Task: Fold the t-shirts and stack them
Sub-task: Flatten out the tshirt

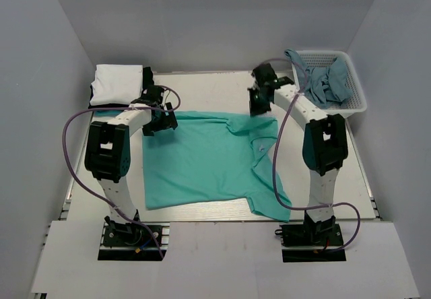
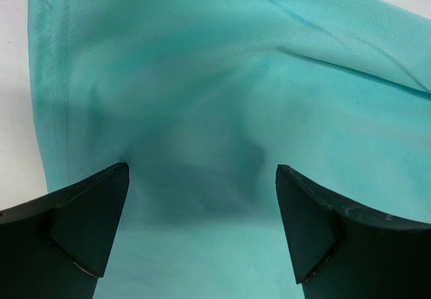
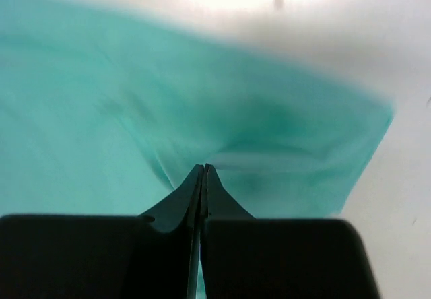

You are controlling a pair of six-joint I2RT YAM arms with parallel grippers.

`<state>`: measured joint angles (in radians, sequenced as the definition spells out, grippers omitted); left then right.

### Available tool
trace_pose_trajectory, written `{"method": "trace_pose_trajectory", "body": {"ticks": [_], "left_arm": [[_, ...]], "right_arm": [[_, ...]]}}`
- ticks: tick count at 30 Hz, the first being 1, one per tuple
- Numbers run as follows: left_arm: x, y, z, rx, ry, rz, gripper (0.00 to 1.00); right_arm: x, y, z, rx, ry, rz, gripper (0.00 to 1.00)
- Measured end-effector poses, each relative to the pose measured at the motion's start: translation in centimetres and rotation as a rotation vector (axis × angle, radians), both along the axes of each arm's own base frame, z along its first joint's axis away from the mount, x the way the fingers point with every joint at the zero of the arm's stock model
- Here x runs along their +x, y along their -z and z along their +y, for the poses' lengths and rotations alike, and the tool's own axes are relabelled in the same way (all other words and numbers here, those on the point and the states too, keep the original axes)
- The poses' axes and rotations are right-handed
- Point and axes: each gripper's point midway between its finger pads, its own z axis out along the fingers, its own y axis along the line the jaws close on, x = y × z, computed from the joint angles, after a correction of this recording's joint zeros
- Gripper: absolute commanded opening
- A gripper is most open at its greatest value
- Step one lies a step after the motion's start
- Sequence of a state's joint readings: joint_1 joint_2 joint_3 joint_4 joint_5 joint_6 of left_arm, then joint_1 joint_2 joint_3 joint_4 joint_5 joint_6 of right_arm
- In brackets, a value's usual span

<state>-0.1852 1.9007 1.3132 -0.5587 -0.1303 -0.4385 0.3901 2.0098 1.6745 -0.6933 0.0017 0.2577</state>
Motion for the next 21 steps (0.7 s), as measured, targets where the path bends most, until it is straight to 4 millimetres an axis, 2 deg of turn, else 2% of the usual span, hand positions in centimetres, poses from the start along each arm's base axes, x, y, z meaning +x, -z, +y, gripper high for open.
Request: {"method": "trace_pose_trajectory", "body": {"ticks": [3, 5, 7, 8, 10, 11, 12, 13, 16, 17, 19, 21], "left_arm": [[-0.1, 0.8, 0.2, 0.012, -0.003, 0.015, 1.00], [-0.2, 1.6, 0.4, 0.025, 0.000, 0.029, 1.00], [-0.1, 1.6, 0.5, 0.035, 0.002, 0.025, 1.00], [-0.1, 1.6, 0.6, 0.039, 0.006, 0.023, 1.00], [0.1, 1.6, 0.7, 0.047, 0.018, 0.019, 1.00], [0.1, 1.6, 0.6, 0.050, 0.024, 0.017, 1.00], [0.2, 1.6, 0.6, 0.054, 0.032, 0.014, 1.00], [0.2, 1.6, 0.7, 0.058, 0.037, 0.012, 1.00], [0.4, 1.5, 0.7, 0.066, 0.052, 0.008, 1.00], [0.5, 1.4, 0.7, 0.068, 0.054, 0.007, 1.00], [0.7, 1.2, 0.8, 0.072, 0.057, 0.002, 1.00], [0.9, 0.9, 0.8, 0.074, 0.060, -0.004, 1.00]], "right_arm": [[5.8, -5.1, 1.2, 0.056, 0.067, -0.151, 0.00], [9.7, -7.9, 1.3, 0.091, 0.132, -0.244, 0.00], [13.0, -9.4, 0.8, 0.124, 0.191, -0.321, 0.00], [14.5, -9.5, 0.4, 0.141, 0.218, -0.357, 0.11], [16.4, -8.3, -0.9, 0.153, 0.256, -0.404, 0.06], [17.2, -7.7, -1.4, 0.159, 0.265, -0.425, 0.21], [18.3, -6.7, -1.9, 0.163, 0.278, -0.448, 0.44], [19.9, -5.9, -2.4, 0.158, 0.287, -0.484, 0.90], [23.8, -4.4, -2.7, 0.141, 0.282, -0.564, 0.90], [24.3, -4.0, -2.6, 0.133, 0.268, -0.575, 0.90], [23.4, -3.0, -2.4, 0.107, 0.235, -0.552, 0.90], [20.9, -2.8, -2.0, 0.092, 0.193, -0.506, 0.90]]}}
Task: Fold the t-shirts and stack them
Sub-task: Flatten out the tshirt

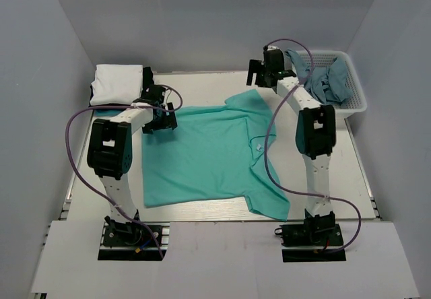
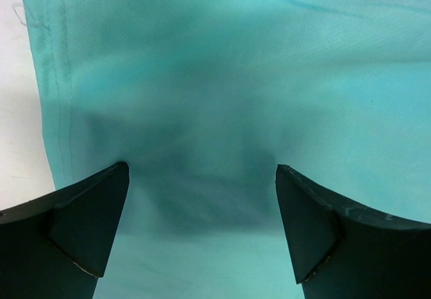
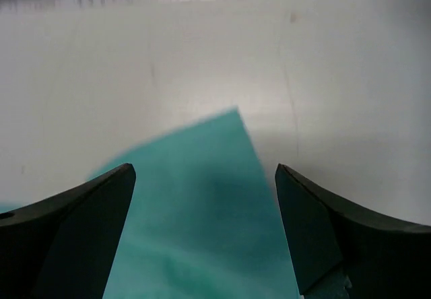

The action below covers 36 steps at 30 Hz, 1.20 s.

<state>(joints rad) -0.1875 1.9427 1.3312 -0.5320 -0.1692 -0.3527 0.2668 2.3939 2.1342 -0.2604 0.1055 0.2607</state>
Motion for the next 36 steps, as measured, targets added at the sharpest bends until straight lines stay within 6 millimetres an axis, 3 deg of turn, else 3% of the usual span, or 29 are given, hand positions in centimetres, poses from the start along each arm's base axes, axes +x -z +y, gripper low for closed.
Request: {"method": "trace_pose_trajectory", "body": {"ticks": [4, 6, 8, 10, 12, 14, 16, 20, 26, 31, 36], "left_arm": [[0.1, -0.7, 0.0, -0.001, -0.006, 0.003, 1.00], [-0.1, -1.1, 0.0, -0.007, -0.016, 0.011, 1.00], [-0.7, -1.5, -0.2, -0.019, -0.029, 0.024, 1.00], [-1.4, -1.7, -0.7, -0.049, -0.033, 0.031, 1.00], [-3.0, -1.8, -1.5, -0.097, -0.032, 0.045, 1.00], [-5.0, -1.7, -2.4, -0.147, -0.022, 0.066, 1.00], [-6.9, -1.2, -3.6, -0.187, -0.007, 0.092, 1.00], [-9.6, 0.6, -4.6, -0.186, -0.018, 0.166, 1.00], [-9.4, 0.7, -3.5, -0.152, -0.117, 0.163, 1.00], [-9.5, 1.0, -1.9, -0.089, -0.177, 0.157, 1.00], [-9.8, 1.1, -1.1, -0.052, -0.194, 0.158, 1.00]], "right_arm": [[-9.5, -1.6, 0.6, -0.067, -0.071, 0.156, 0.90], [-13.9, -3.1, 1.7, -0.106, -0.116, 0.188, 0.90], [-18.6, -3.1, 3.1, -0.146, -0.170, 0.237, 0.90], [-23.2, -1.5, 4.5, -0.191, -0.229, 0.315, 0.90], [-27.4, 1.4, 4.8, -0.240, -0.271, 0.411, 0.90], [-30.9, 4.5, 3.9, -0.303, -0.291, 0.523, 0.90], [-33.2, 6.6, 2.6, -0.359, -0.294, 0.607, 0.90], [-34.5, 7.8, 1.0, -0.420, -0.254, 0.659, 0.90], [-35.2, 8.9, -2.1, -0.487, -0.140, 0.689, 0.90], [-36.0, 8.9, -7.0, -0.479, 0.031, 0.720, 0.90], [-36.0, 6.7, -13.6, -0.407, 0.279, 0.701, 0.90]]}}
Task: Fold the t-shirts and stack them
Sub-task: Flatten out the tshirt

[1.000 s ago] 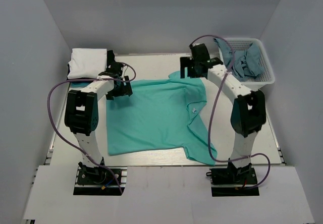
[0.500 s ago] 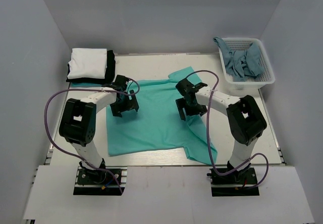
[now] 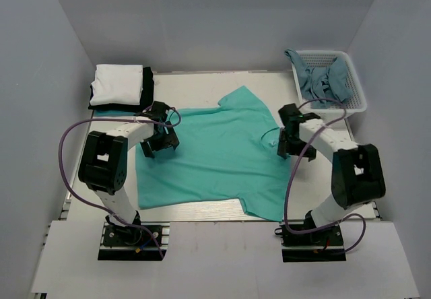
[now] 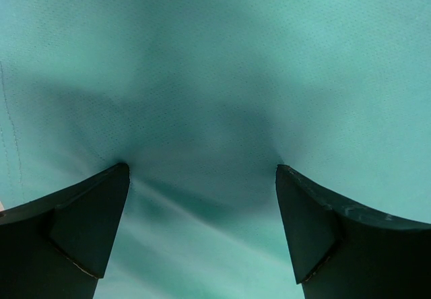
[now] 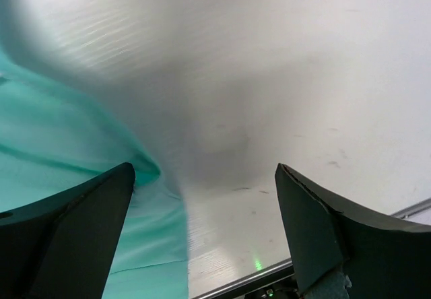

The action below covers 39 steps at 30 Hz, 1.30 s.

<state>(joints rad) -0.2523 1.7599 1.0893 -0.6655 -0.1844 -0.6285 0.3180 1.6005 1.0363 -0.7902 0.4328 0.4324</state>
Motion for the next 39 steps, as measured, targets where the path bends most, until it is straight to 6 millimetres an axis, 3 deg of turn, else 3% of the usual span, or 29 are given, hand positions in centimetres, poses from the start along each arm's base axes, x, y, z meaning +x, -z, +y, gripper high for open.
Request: {"method": "trace_pose_trajectory", "body": {"ticks": [4, 8, 12, 17, 20, 22, 29, 33, 39], "left_arm": [[0.0, 0.0, 0.0, 0.001, 0.003, 0.001, 1.00], [0.1, -0.3, 0.0, 0.008, 0.028, 0.005, 1.00], [1.6, -2.2, -0.6, -0.006, 0.063, -0.039, 1.00], [3.9, -6.4, -0.5, -0.011, 0.074, -0.174, 1.00], [5.6, -7.4, 0.1, 0.008, 0.051, -0.208, 1.00], [7.0, -6.7, 0.7, 0.020, 0.023, -0.203, 1.00], [9.6, -0.3, 2.1, 0.056, -0.038, -0.073, 1.00], [13.2, -0.8, 1.5, 0.078, -0.020, -0.128, 1.00], [17.6, -0.5, -1.1, 0.061, 0.065, -0.183, 1.00]], "right_arm": [[0.6, -2.2, -2.8, 0.028, 0.106, -0.087, 0.90], [0.9, -3.0, -2.3, 0.101, 0.075, -0.098, 0.90], [2.6, -4.1, 2.2, 0.290, -0.055, -0.132, 0.90], [6.1, -6.1, 9.2, 0.445, -0.250, -0.193, 0.90], [8.2, -5.0, 12.5, 0.482, -0.314, -0.179, 0.90], [9.1, -3.4, 13.4, 0.479, -0.319, -0.152, 0.90], [12.8, 2.4, 13.0, 0.378, -0.222, -0.076, 0.90], [14.9, 2.9, 12.2, 0.334, -0.153, -0.091, 0.90], [18.1, 3.1, 8.5, 0.290, -0.017, -0.108, 0.90]]}}
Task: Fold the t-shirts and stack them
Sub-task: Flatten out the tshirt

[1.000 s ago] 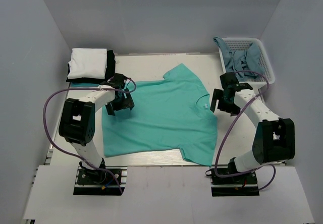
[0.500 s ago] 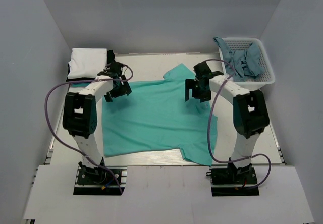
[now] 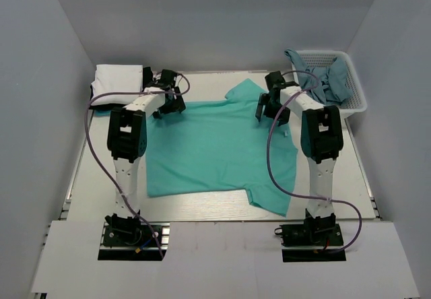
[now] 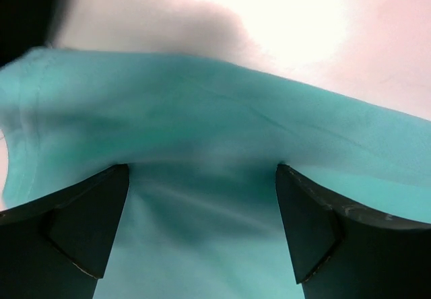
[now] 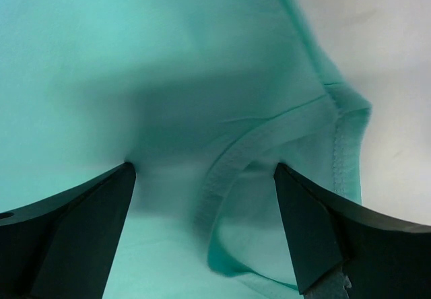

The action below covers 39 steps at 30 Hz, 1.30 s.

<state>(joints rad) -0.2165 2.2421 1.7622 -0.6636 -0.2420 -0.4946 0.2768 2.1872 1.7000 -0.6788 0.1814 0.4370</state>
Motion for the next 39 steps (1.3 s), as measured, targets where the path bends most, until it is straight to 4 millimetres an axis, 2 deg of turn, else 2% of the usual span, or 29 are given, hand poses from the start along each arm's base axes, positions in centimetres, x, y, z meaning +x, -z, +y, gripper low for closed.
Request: {"method": "trace_pose_trajectory", "body": {"ticks": [2, 4, 6, 9, 11, 13, 15, 17, 22, 24, 26, 28, 30, 32, 34, 36, 37, 39], "left_arm": [[1.6, -0.2, -0.8, -0.004, 0.028, -0.023, 1.00], [4.6, -0.5, -2.0, -0.025, 0.061, -0.072, 1.00], [7.1, -0.7, -3.0, -0.045, 0.098, -0.117, 1.00], [9.8, -1.3, -4.3, -0.077, 0.147, -0.170, 1.00], [10.1, -1.4, -4.7, -0.089, 0.174, -0.174, 1.00], [9.1, -1.6, -4.8, -0.105, 0.194, -0.155, 1.00], [6.2, -1.8, -4.4, -0.112, 0.200, -0.099, 1.00], [2.9, -3.1, -3.6, -0.109, 0.183, -0.051, 1.00], [-6.6, -11.0, -0.7, -0.118, 0.060, -0.082, 1.00], [-10.6, -13.3, 0.7, -0.135, -0.008, -0.121, 1.00], [-14.6, -13.9, 1.9, -0.151, -0.075, -0.134, 1.00], [-18.2, -12.3, 3.1, -0.164, -0.154, -0.103, 1.00], [-21.4, -9.4, 3.8, -0.162, -0.222, -0.027, 1.00], [-23.8, -6.3, 4.2, -0.159, -0.273, 0.054, 1.00], [-26.0, -3.6, 4.4, -0.158, -0.312, 0.135, 1.00], [-27.2, -2.2, 4.4, -0.169, -0.341, 0.170, 0.98], [-27.3, -1.9, 4.3, -0.180, -0.353, 0.171, 0.98], [-26.7, -1.6, 3.9, -0.212, -0.364, 0.157, 0.90]], "right_arm": [[1.9, -0.1, -1.3, -0.005, 0.031, -0.011, 0.90], [4.1, -0.2, -2.1, -0.015, 0.032, -0.036, 0.90], [6.3, -0.3, -2.4, -0.017, 0.016, -0.067, 0.90], [8.2, -0.8, -2.0, -0.011, -0.036, -0.098, 0.90], [8.1, -1.3, -1.4, -0.011, -0.083, -0.100, 0.90], [7.2, -2.2, -0.7, -0.015, -0.129, -0.100, 0.90], [5.5, -3.7, 0.0, -0.017, -0.163, -0.108, 0.90], [3.4, -6.0, 0.4, -0.018, -0.182, -0.127, 0.90], [-2.9, -13.5, 0.6, 0.057, -0.149, -0.278, 0.90], [-6.2, -15.1, -0.5, 0.092, -0.089, -0.321, 0.90], [-8.1, -14.9, -1.2, 0.111, -0.042, -0.330, 0.90], [-11.0, -13.0, -2.2, 0.125, 0.013, -0.292, 0.90], [-14.5, -10.4, -3.1, 0.120, 0.061, -0.214, 0.90], [-17.5, -8.5, -3.9, 0.117, 0.108, -0.152, 0.90], [-19.7, -7.6, -4.6, 0.115, 0.147, -0.128, 0.90], [-21.4, -7.4, -5.1, 0.125, 0.185, -0.131, 0.90], [-21.8, -7.5, -5.2, 0.135, 0.199, -0.143, 0.90], [-22.4, -7.8, -5.4, 0.154, 0.227, -0.167, 0.90]]}}
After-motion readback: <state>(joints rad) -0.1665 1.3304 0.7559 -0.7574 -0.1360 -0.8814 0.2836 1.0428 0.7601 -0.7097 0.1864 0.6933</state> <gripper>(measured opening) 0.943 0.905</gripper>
